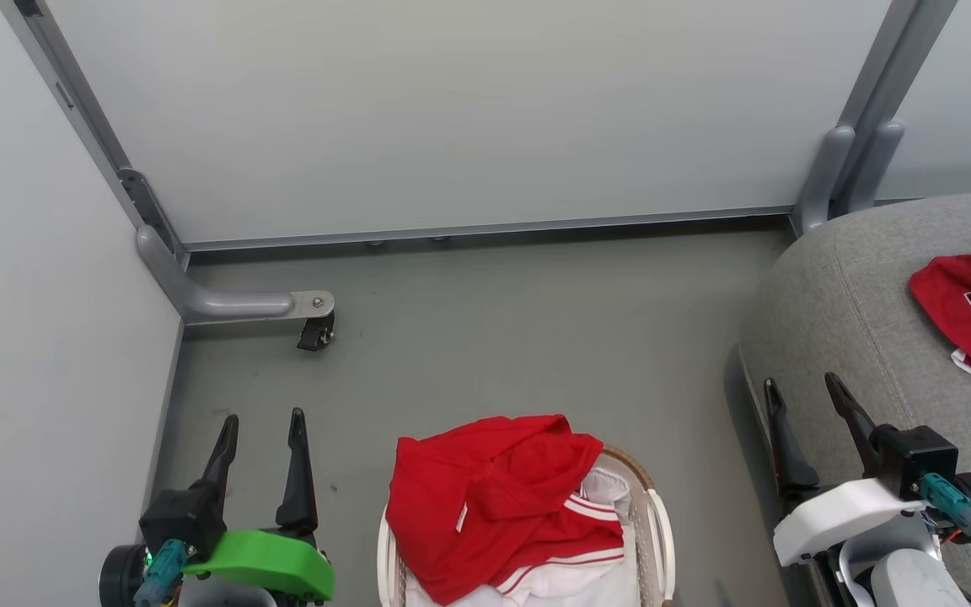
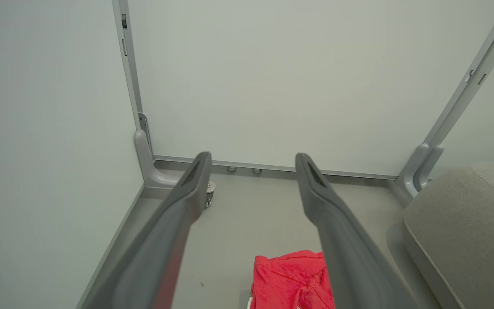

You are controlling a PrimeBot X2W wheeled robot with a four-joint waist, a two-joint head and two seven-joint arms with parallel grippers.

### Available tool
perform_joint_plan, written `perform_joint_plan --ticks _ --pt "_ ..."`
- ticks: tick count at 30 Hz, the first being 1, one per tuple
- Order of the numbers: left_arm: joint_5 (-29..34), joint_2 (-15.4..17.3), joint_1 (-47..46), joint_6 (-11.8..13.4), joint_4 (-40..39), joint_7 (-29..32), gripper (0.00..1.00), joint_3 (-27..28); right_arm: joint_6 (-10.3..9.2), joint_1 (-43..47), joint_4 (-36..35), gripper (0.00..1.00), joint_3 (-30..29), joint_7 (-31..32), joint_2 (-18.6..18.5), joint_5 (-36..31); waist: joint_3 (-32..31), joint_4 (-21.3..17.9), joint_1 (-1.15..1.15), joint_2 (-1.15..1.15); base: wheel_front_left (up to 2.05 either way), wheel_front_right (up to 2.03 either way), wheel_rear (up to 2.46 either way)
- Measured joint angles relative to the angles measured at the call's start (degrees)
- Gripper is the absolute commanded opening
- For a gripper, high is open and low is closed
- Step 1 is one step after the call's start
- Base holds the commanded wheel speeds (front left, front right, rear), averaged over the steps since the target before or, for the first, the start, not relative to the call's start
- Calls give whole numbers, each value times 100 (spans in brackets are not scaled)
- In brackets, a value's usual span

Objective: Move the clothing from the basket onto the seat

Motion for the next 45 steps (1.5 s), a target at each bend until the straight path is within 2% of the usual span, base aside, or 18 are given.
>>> perform_joint_plan --ticks 8,20,26,33,40,45 --pt "109 -1 -211 -48 56 0 100 -200 0 -30 -54 100 -11 0 0 -1 103 -38 0 0 0 0 0" --pt "159 -1 -1457 -118 435 0 100 -754 0 -663 -382 100 -20 0 -1 -189 834 -223 0 0 0 0 0" --pt "216 -4 -2146 -177 1176 0 100 -1170 0 -1095 -515 100 5 0 -1 -220 1454 -395 0 0 0 0 0" --pt "424 -13 -2831 -343 2449 0 100 -1949 0 -1529 -590 100 103 1 -3 -140 2261 -674 1 0 0 0 0" --pt "532 -19 -3268 -433 3601 1 100 -2740 0 -1864 -731 100 272 0 -8 67 2981 -1102 1 0 0 0 0" --pt "620 -29 -3560 -449 4296 0 100 -3004 -1 -2079 -935 100 463 0 -13 277 3410 -1509 1 0 0 0 0"
